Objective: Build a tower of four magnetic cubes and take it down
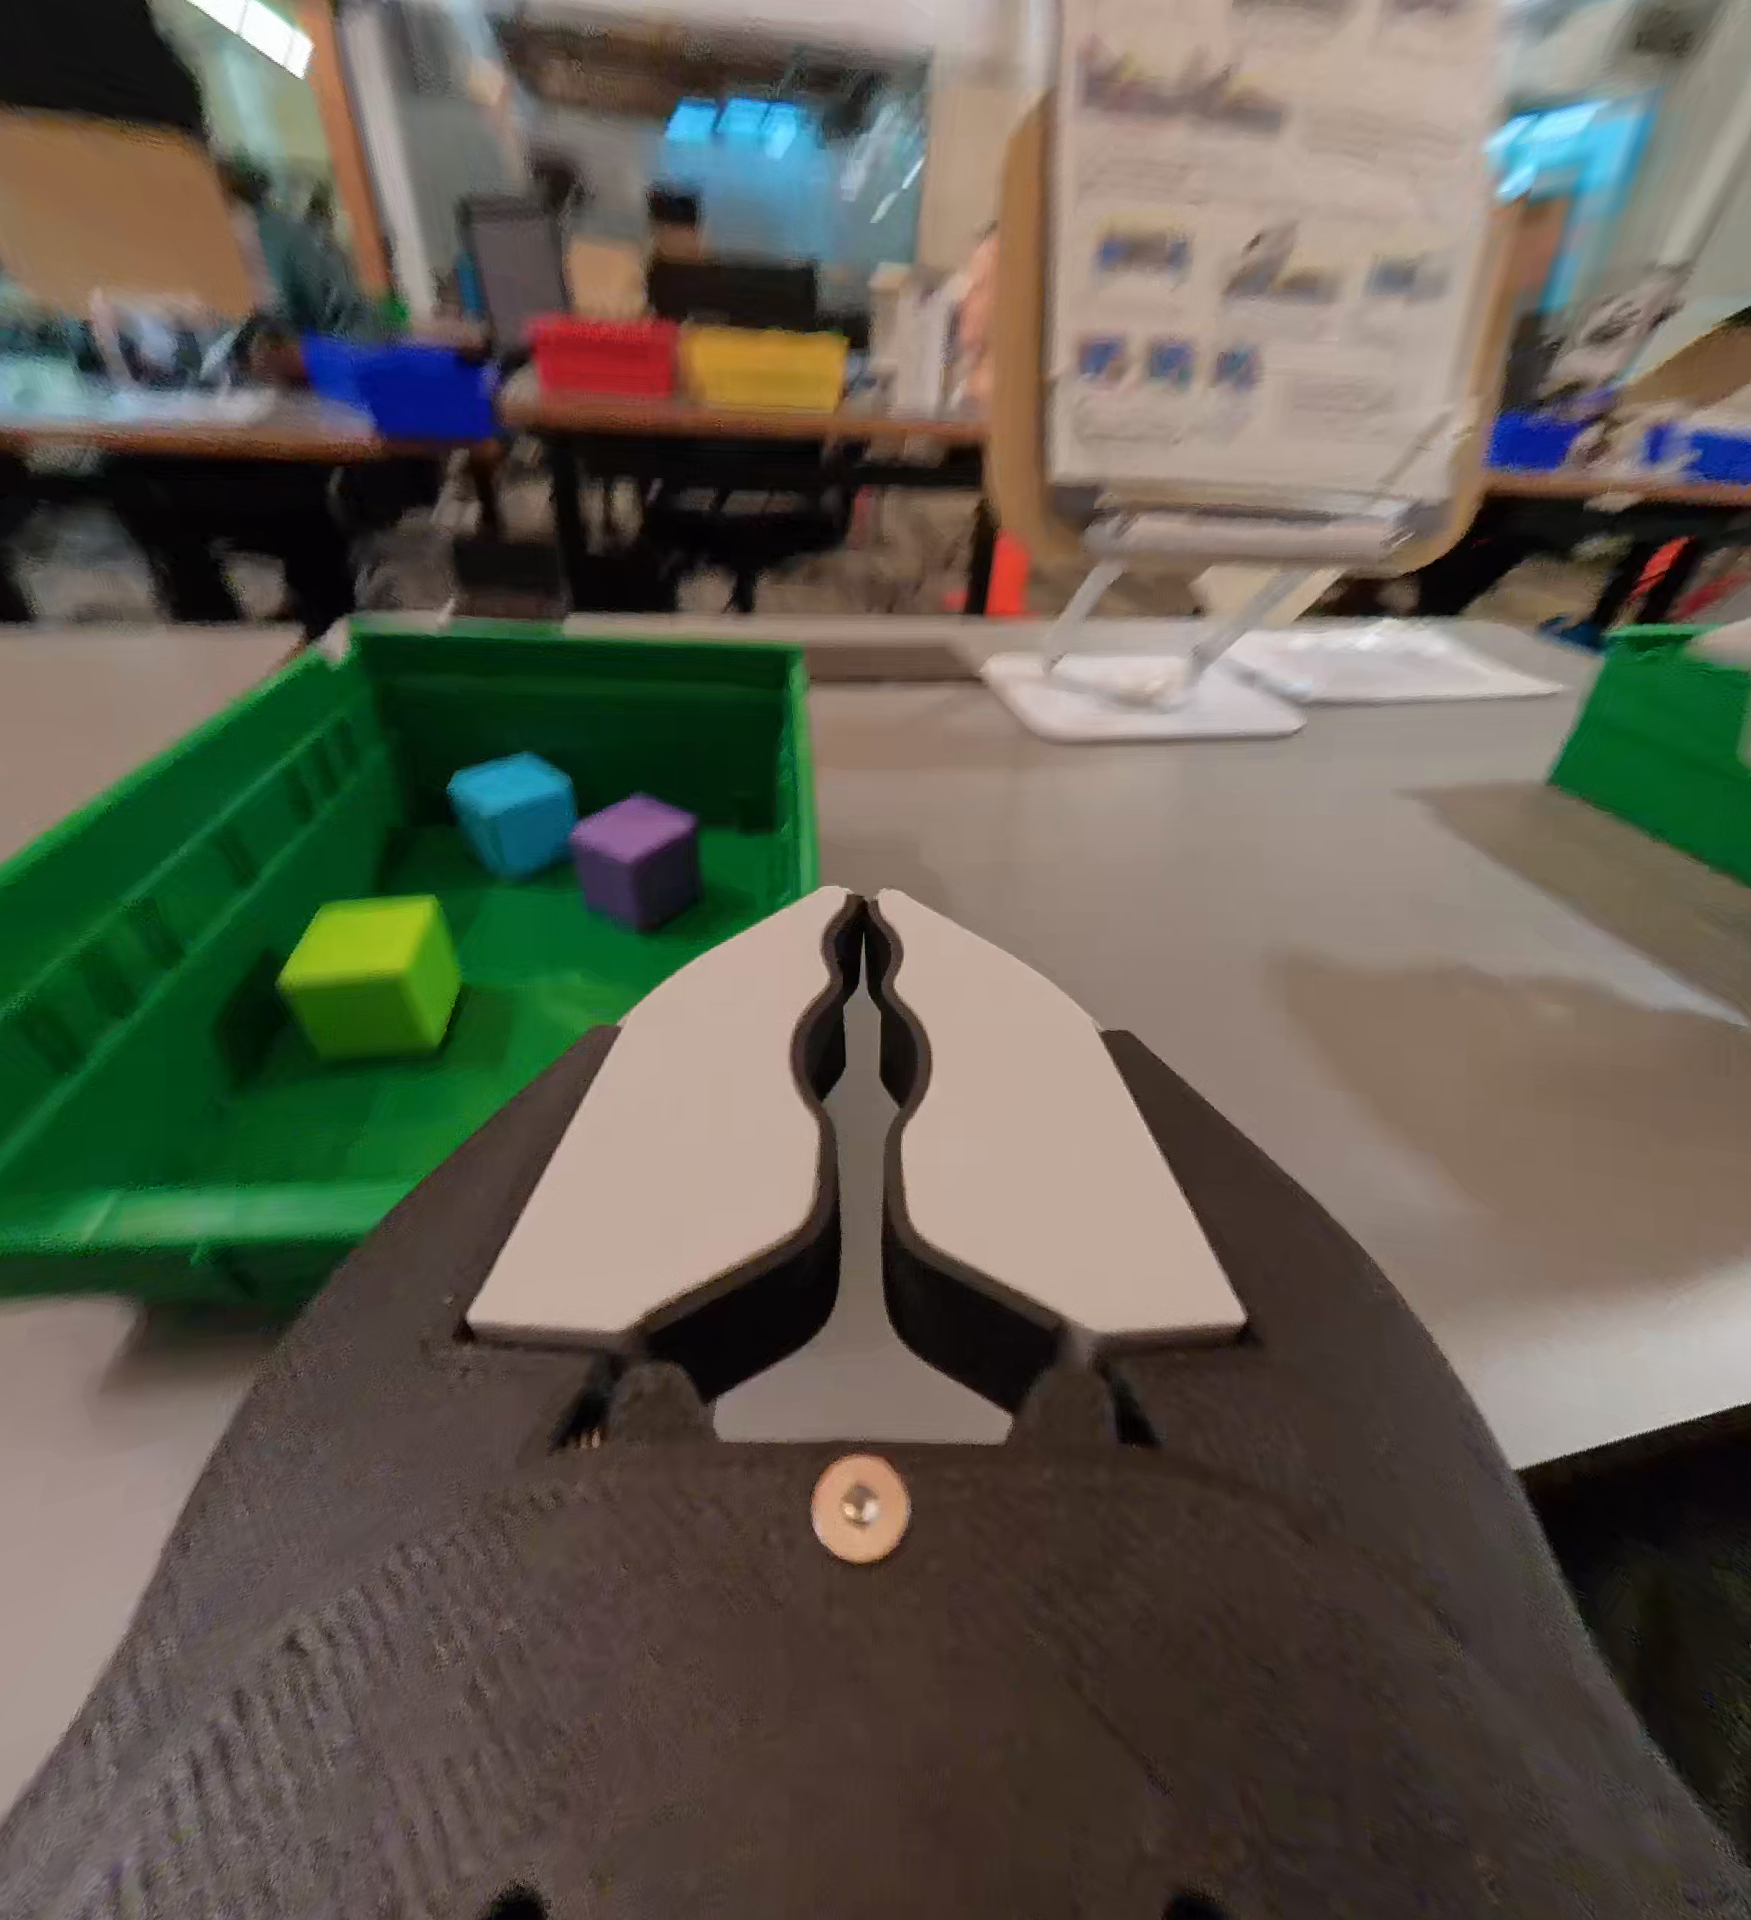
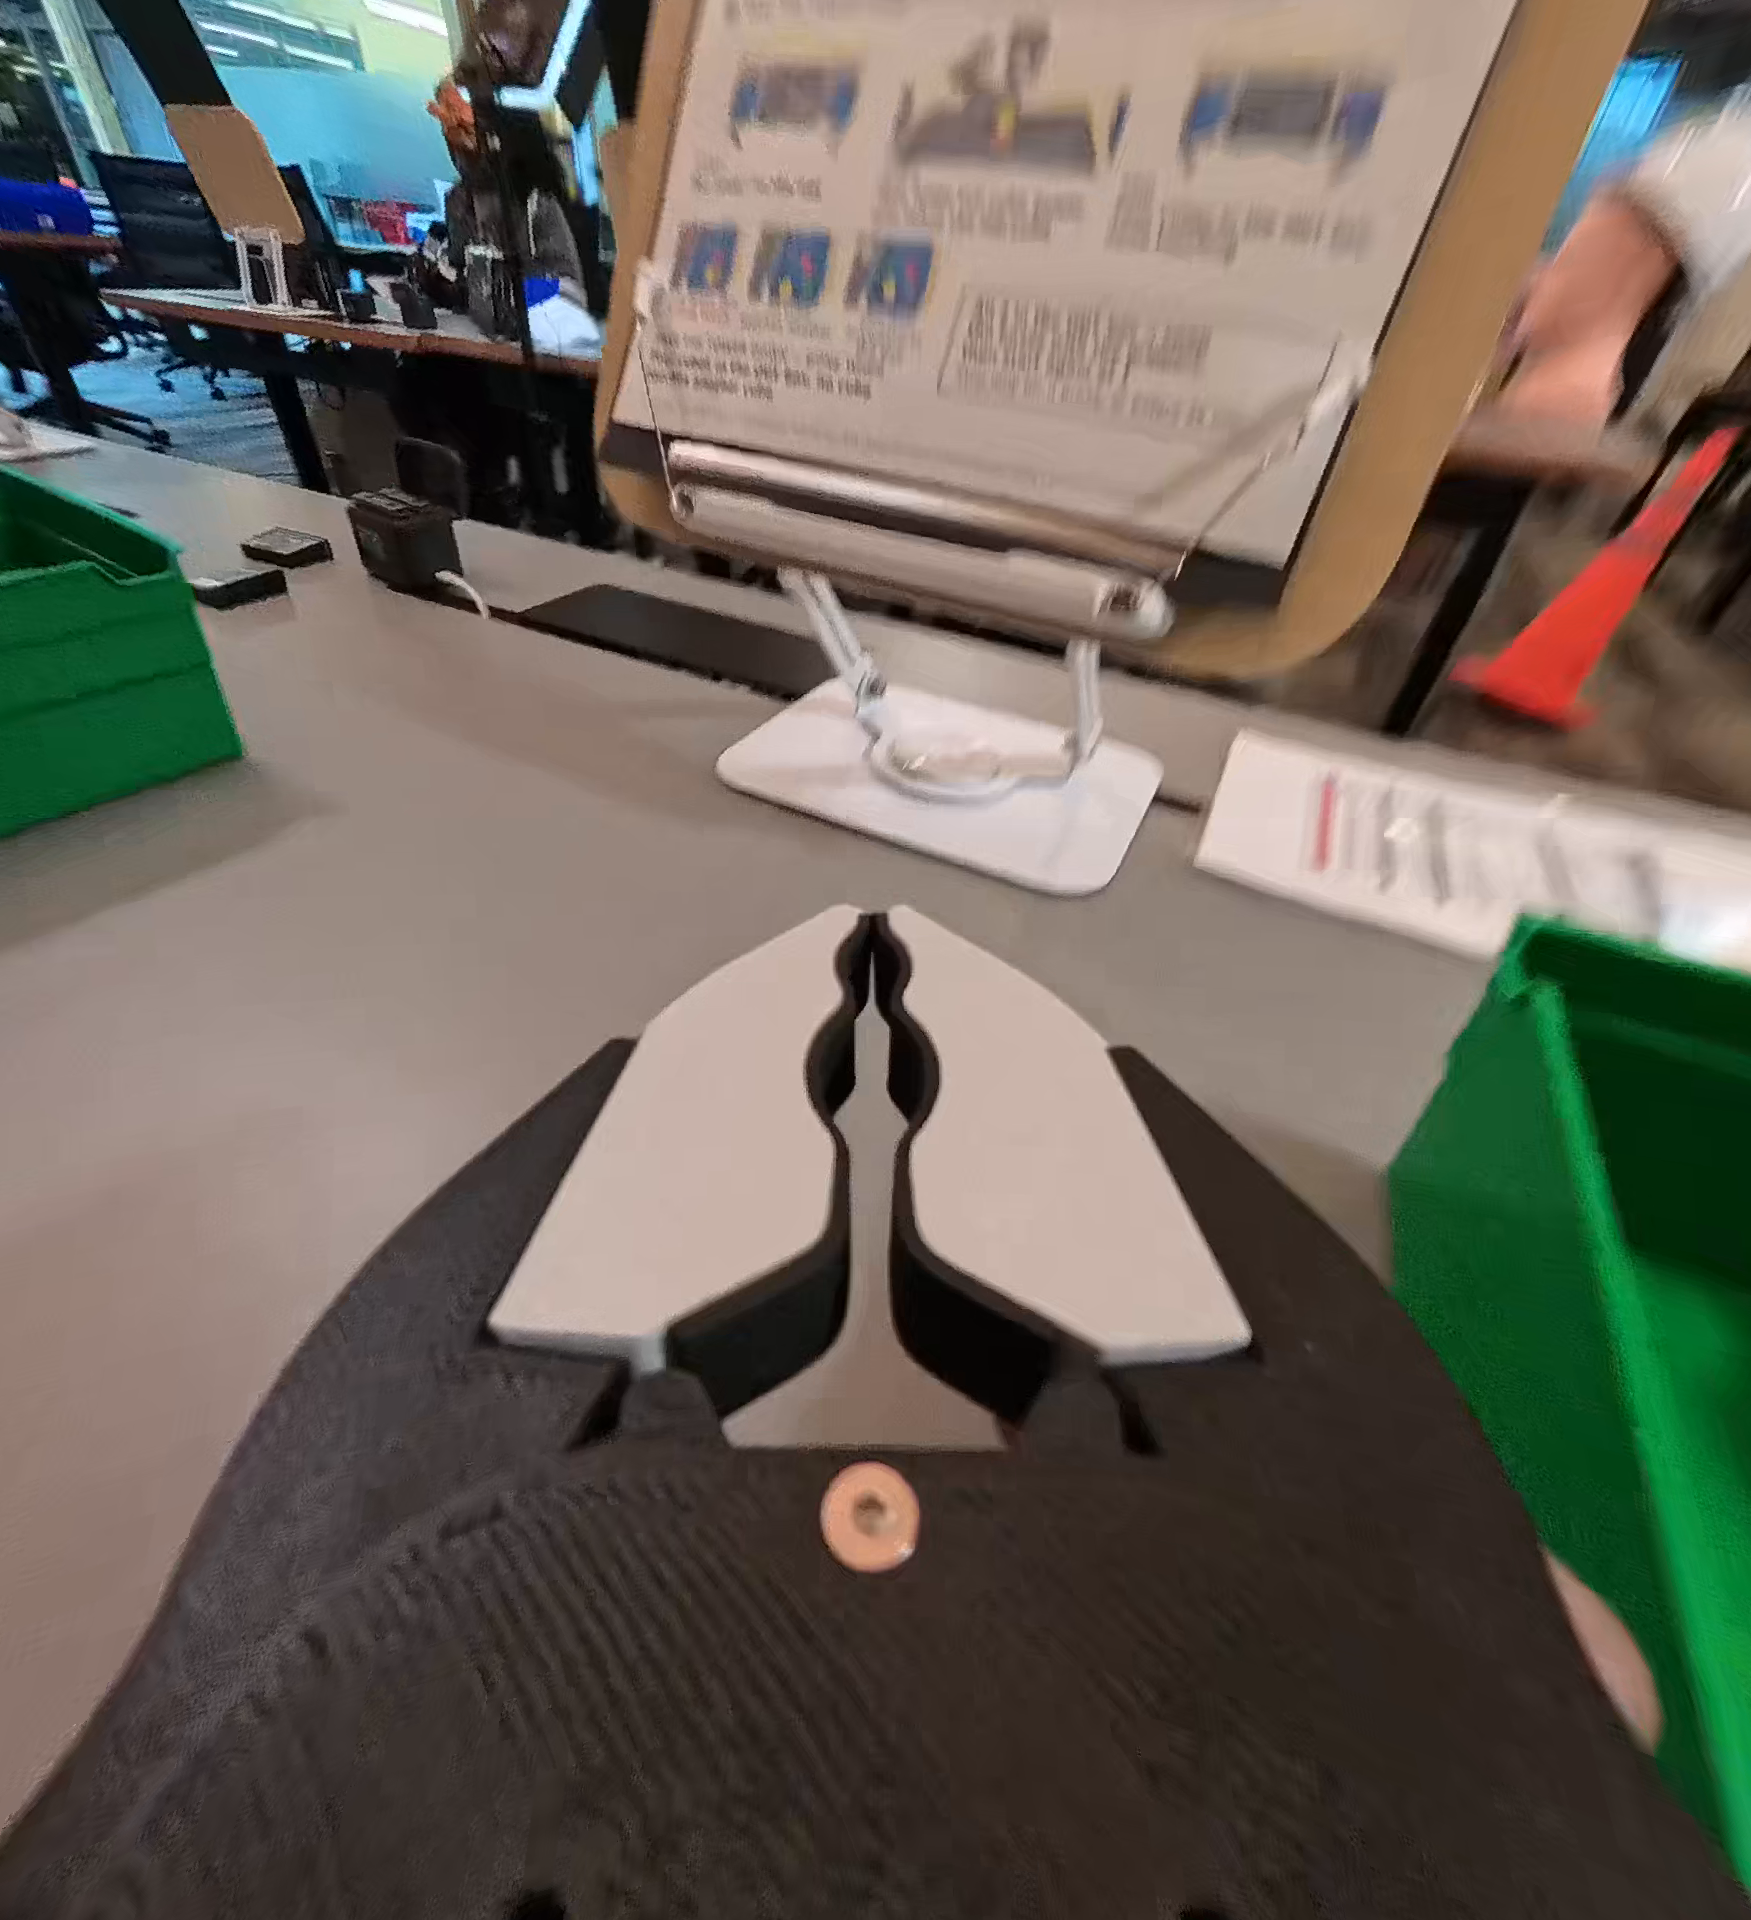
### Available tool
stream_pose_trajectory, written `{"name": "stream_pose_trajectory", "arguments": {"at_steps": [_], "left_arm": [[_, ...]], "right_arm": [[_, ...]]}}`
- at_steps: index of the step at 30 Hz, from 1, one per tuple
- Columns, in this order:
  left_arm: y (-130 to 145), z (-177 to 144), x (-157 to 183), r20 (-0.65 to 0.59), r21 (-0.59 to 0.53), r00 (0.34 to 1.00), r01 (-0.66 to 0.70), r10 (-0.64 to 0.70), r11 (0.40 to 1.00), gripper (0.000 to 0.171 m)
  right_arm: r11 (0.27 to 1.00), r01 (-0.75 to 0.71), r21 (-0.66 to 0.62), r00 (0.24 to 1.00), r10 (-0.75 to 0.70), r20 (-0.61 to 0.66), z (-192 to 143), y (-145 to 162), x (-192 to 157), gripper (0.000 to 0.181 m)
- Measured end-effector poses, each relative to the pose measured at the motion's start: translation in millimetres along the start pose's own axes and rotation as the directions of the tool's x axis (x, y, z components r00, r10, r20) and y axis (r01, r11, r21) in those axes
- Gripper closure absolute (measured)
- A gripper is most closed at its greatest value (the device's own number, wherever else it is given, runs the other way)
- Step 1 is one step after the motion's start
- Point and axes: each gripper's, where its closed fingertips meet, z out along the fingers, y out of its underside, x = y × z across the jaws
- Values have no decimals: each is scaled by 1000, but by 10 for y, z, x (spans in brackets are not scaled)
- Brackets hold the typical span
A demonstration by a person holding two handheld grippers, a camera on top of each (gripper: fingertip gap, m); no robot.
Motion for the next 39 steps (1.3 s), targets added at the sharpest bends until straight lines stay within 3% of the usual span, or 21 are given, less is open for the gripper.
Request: {"name": "stream_pose_trajectory", "arguments": {"at_steps": [1,3,5,8,13,15,17,21,27,32,35,39], "left_arm": [[-92,-8,79,-41,65,999,-20,23,998,167],[-153,-22,166,-70,85,997,-37,43,996,160],[-66,9,179,-66,40,996,-51,53,998,155],[181,112,163,-74,-87,996,-51,45,995,139],[378,192,113,-36,-185,997,-78,72,980,122],[466,224,83,-17,-227,998,-66,64,972,110],[529,265,47,0,-258,998,-56,57,964,108],[550,346,-19,37,-275,998,-45,57,961,110],[581,492,38,16,-302,997,-67,75,951,120],[562,611,-3,48,-295,997,-43,60,955,164],[561,718,111,-12,-294,1000,-2,-1,956,160],[557,817,113,7,-300,997,-70,75,951,160]], "right_arm": [[996,-70,-48,997,71,20,29,58,-9,181],[990,-117,-74,989,123,82,66,105,-75,181],[998,-7,-55,990,15,143,74,141,-169,181],[982,187,-14,976,-184,117,52,133,-219,181],[963,268,28,958,-270,100,34,128,-312,154],[966,258,18,961,-258,95,42,145,-293,149],[978,208,12,973,-208,97,36,147,-261,141],[992,122,25,989,-124,78,-39,126,-155,121],[989,150,2,988,-150,37,-179,204,-36,134],[966,247,-78,969,-244,40,-253,385,-52,146],[971,222,-91,973,-215,84,-321,447,-103,155],[971,213,-105,976,-207,71,-412,482,-42,159]]}}
